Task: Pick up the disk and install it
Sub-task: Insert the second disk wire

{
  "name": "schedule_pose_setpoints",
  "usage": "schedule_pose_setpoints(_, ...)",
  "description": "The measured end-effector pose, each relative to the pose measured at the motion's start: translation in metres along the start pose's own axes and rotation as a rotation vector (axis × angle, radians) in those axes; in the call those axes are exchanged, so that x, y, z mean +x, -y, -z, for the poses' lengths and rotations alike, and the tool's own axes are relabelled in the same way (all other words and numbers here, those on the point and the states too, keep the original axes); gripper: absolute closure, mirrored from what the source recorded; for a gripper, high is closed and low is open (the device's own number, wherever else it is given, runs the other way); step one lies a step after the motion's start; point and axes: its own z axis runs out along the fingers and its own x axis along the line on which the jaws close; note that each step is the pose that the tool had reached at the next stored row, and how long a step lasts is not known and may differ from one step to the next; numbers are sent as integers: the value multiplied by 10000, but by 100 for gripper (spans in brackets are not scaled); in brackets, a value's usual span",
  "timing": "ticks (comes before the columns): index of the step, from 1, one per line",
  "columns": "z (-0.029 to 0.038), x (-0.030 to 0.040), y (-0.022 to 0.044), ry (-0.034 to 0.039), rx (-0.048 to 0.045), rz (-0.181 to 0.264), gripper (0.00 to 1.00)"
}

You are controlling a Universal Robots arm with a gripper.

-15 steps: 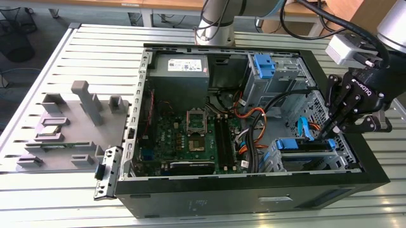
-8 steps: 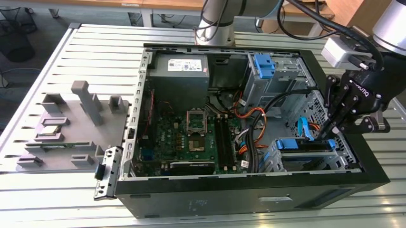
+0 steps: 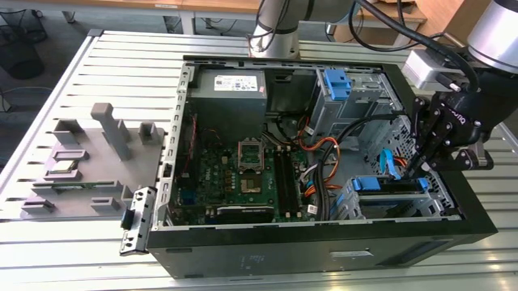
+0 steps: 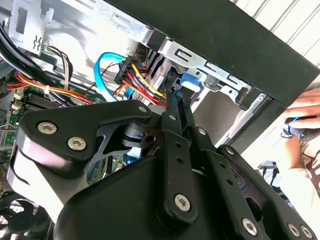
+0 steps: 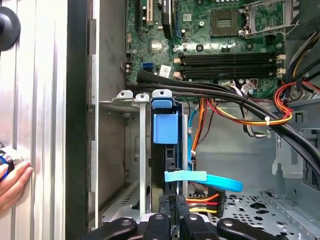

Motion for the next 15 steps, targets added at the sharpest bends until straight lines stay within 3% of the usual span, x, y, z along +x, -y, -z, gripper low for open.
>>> schedule_pose_setpoints(2,-2,6,-1,72,19,1,83)
schedule_pose_setpoints(5,-4,27,-3,251,34,0,83)
schedule_pose_setpoints(10,-9,66,-12,350,61,-2,83)
schedule_pose_setpoints(13,-11,83,-18,560,76,0,83)
schedule_pose_setpoints(15,-13,93,-19,586,77,0,83)
